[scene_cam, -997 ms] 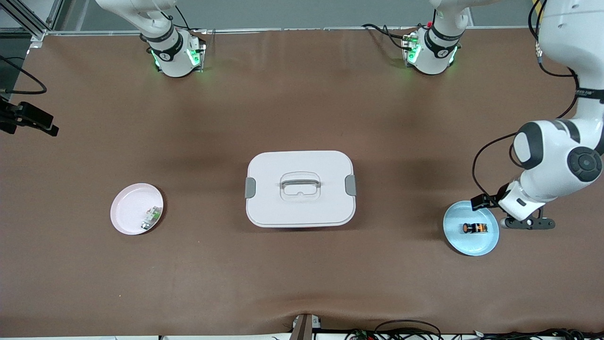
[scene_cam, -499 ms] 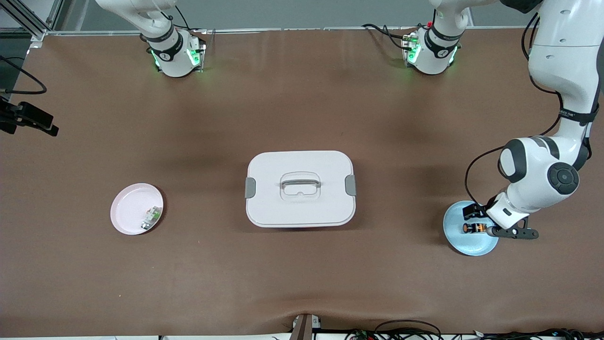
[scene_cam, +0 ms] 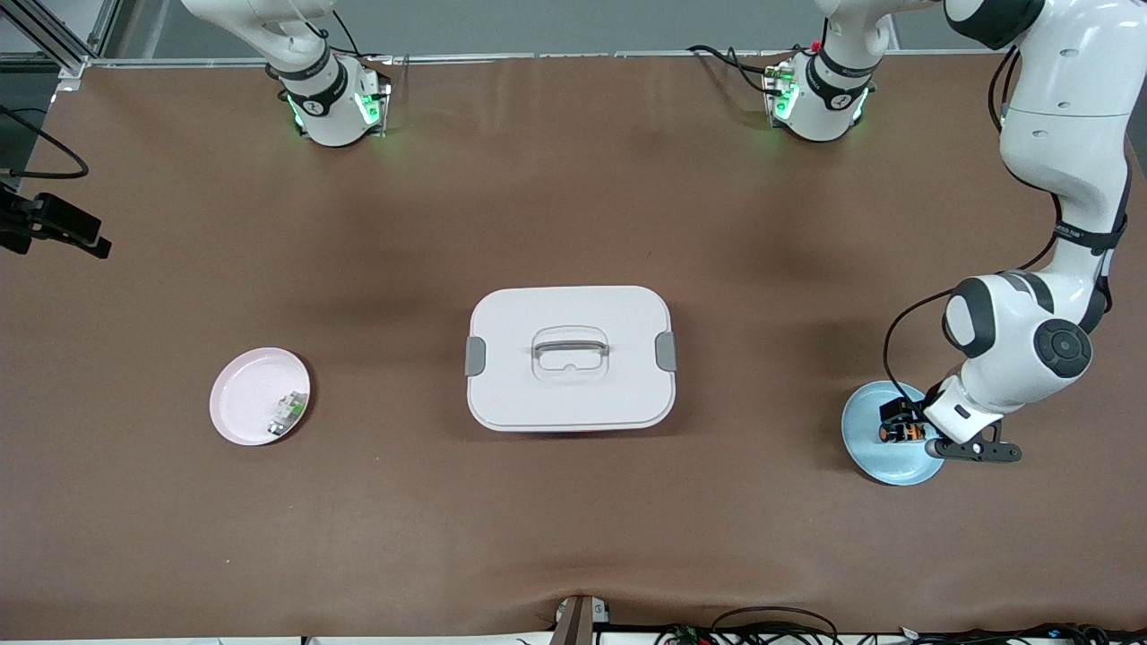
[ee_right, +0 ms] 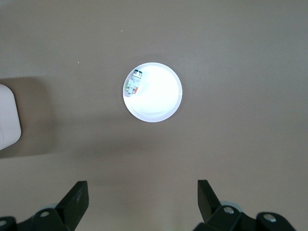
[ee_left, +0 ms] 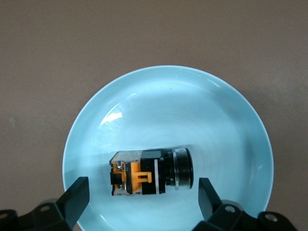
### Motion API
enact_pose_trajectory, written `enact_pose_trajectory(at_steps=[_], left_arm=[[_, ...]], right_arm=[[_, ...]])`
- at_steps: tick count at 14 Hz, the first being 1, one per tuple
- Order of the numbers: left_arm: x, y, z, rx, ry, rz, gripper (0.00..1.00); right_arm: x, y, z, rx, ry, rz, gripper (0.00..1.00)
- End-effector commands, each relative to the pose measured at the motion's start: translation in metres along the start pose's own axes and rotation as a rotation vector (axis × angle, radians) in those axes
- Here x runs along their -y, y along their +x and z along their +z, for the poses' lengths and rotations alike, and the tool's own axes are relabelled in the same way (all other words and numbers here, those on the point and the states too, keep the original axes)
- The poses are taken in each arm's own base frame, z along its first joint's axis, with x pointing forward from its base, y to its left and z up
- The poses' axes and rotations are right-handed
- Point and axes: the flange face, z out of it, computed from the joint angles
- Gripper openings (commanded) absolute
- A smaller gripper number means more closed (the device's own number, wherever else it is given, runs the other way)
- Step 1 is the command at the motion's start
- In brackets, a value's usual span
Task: Transfer orange switch to right arm and place
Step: 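Lower the left gripper and grasp the orange switch, then lift the orange switch with the left gripper and carry it over the box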
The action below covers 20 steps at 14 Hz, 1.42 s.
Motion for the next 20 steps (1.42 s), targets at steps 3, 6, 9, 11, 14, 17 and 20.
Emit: enact_pose_trajectory(at_steps=[3,6,9,11,14,17,20], left_arm=[[0.002,0.015,0.017,-0.056,-0.007,0.007,1.00],[0.000,0.015,0.018,-0.055,-0.009,0.005,1.00],[0.002,0.010,0.020,-0.047,-0.011,-0.004,0.65],[0.001,0.007,0.021,-0.036,-0.014,-0.005,0.48],[-0.004,0.010,0.008,-0.021,-0.018,-0.001,0.00],[-0.006,0.015,-0.030,0.009,-0.018,0.006,0.00],[-0.027,0.023,-0.073,0.002,-0.036,0.037,0.00]], right_arm=[[-0.004,0.001,-0.005,0.000,-0.012,0.008,1.00],[-0.003,0.001,-0.005,-0.001,-0.012,0.007,1.00],[-0.004,0.001,-0.005,-0.001,-0.013,0.008,1.00],[-0.004,0.001,-0.005,-0.001,-0.013,0.008,1.00],[-0.004,0.001,-0.005,-0.001,-0.013,0.008,1.00],[-0.002,0.001,-0.005,0.000,-0.012,0.005,1.00],[-0.002,0.001,-0.005,-0.001,-0.012,0.005,1.00]])
